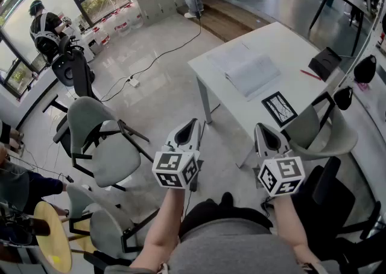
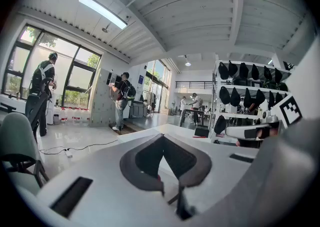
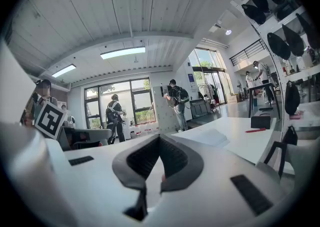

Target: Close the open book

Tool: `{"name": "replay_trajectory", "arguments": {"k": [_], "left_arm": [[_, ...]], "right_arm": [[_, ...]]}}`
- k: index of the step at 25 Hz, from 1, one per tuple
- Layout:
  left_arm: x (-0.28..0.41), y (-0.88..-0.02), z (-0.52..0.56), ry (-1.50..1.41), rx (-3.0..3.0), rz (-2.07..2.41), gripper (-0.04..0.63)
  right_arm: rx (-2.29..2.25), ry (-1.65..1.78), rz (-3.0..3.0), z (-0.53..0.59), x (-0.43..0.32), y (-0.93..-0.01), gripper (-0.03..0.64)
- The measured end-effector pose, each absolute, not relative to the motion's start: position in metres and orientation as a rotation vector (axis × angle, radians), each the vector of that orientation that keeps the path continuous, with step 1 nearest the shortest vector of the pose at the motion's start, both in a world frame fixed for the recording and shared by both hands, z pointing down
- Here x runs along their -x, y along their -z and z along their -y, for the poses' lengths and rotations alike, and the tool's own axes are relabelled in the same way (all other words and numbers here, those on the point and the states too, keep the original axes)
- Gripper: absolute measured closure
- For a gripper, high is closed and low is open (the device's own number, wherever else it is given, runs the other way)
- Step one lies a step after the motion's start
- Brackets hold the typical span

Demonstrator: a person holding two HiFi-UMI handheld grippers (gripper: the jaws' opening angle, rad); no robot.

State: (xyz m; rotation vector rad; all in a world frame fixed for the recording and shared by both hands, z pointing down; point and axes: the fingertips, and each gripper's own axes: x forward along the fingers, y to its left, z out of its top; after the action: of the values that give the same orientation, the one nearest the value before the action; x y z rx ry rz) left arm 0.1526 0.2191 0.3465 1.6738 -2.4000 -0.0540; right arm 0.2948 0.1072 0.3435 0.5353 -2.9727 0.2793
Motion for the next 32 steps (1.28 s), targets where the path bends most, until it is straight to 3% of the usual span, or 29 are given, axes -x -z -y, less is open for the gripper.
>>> {"name": "replay_trajectory", "arguments": {"k": [20,32], "left_arm": [[-0.15,-0.345,-0.221,0.045,-1.621,2.443,0.589],[-0.101,-0.371,-0.186,0.055,-1.614,2.382,0.589]], "right_arm": [[-0.559,-0.379,3.024,-0.098,-0.298,-0.338,0.612],[-0.557,-0.405,2.986,-0.073,-0.242,-0.349,0.612]]}}
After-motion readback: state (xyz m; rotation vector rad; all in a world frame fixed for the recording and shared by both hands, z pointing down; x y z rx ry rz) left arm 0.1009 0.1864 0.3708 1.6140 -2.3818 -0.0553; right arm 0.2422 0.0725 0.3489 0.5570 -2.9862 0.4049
